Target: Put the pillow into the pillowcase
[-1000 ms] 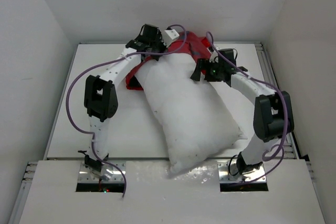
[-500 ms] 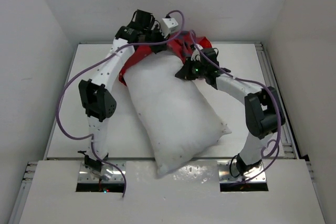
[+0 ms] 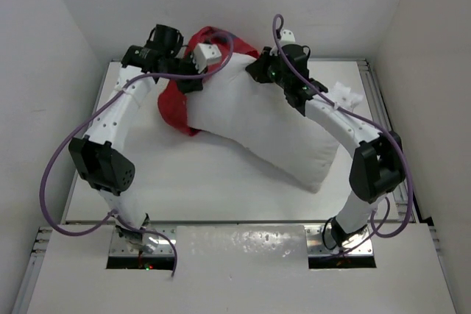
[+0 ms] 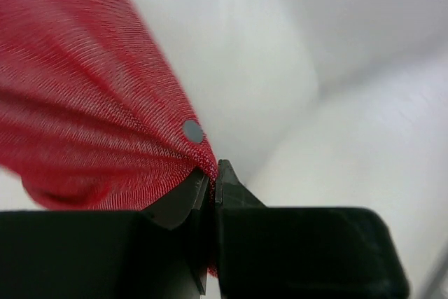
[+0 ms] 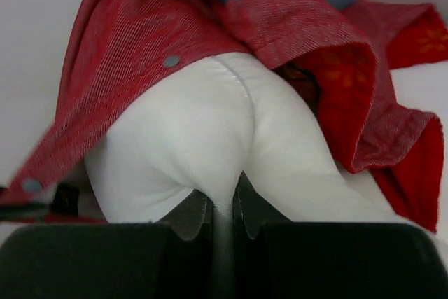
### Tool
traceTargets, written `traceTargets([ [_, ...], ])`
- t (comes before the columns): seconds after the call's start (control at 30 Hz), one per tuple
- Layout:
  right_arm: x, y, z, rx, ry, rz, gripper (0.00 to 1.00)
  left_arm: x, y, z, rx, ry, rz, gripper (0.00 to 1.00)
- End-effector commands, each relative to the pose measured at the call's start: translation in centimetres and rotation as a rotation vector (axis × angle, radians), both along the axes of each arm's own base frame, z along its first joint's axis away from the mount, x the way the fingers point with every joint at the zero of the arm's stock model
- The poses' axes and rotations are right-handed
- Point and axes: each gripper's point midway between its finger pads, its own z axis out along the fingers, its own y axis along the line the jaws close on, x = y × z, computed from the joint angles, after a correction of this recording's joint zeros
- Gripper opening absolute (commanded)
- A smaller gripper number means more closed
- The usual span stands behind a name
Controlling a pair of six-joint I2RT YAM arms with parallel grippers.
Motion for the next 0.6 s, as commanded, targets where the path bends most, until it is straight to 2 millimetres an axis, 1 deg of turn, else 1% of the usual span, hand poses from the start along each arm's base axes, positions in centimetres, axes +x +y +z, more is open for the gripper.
traceTargets([
  [0.0,0.4,-1.1,11.1,0.113,-0.307,-0.087,0.0,-6.7,-0.6,-4.4,0.006,0.243,-0.118,0.0],
  [0.03,0.1,-0.6,9.8,0.094,-0.276,-0.066,0.0,-7.3,-0.9,-5.0,0.001,0.265,-0.134,0.0],
  [0.07,-0.2,0.0,8.8,0.084,-0.252,-0.047,0.0,-8.3,-1.6,-6.1,-0.026,0.317,-0.149,0.0],
  [0.1,-0.7,0.7,6.5,0.073,-0.196,-0.026,0.0,-8.4,-2.0,-6.4,-0.044,0.329,-0.151,0.0],
  [0.13,-1.4,1.5,5.2,0.082,-0.158,0.014,0.0,-7.8,-2.5,-6.6,-0.072,0.316,-0.135,0.0],
  [0.17,-2.4,2.9,3.6,0.109,-0.104,0.054,0.0,-7.9,-2.4,-8.0,-0.072,0.349,-0.111,0.0],
  [0.2,-3.5,3.7,0.6,0.098,-0.038,0.086,0.0,-6.8,-2.6,-8.4,-0.077,0.324,-0.087,0.0],
  [0.27,-5.6,5.3,-2.3,0.101,0.045,0.138,0.0,-6.0,-2.1,-9.2,-0.07,0.341,-0.01,0.0],
  [0.3,-6.7,5.4,-4.5,0.089,0.097,0.151,0.0,-5.5,-1.9,-9.3,-0.074,0.333,0.006,0.0],
  [0.33,-7.4,5.6,-5.2,0.096,0.121,0.159,0.0,-5.1,-1.4,-9.4,-0.079,0.332,0.029,0.0],
  [0.37,-8.5,5.9,-6.4,0.091,0.151,0.191,0.0,-5.1,-1.0,-9.6,-0.082,0.339,0.045,0.0],
  [0.4,-9.3,6.2,-7.0,0.088,0.165,0.212,0.0,-4.7,-0.8,-9.4,-0.09,0.324,0.057,0.0],
  [0.43,-9.9,6.4,-7.0,0.083,0.163,0.234,0.0,-4.3,-0.1,-9.3,-0.105,0.328,0.088,0.0],
  [0.47,-11.2,7.3,-7.6,0.073,0.175,0.28,0.0,-4.2,0.1,-9.3,-0.115,0.326,0.097,0.0],
  [0.53,-12.3,8.2,-8.1,0.046,0.171,0.328,0.0,-3.1,0.5,-8.0,-0.166,0.286,0.13,0.0],
  [0.57,-13.2,9.3,-7.8,0.053,0.167,0.375,0.0,-2.8,0.3,-7.3,-0.195,0.271,0.129,0.0],
])
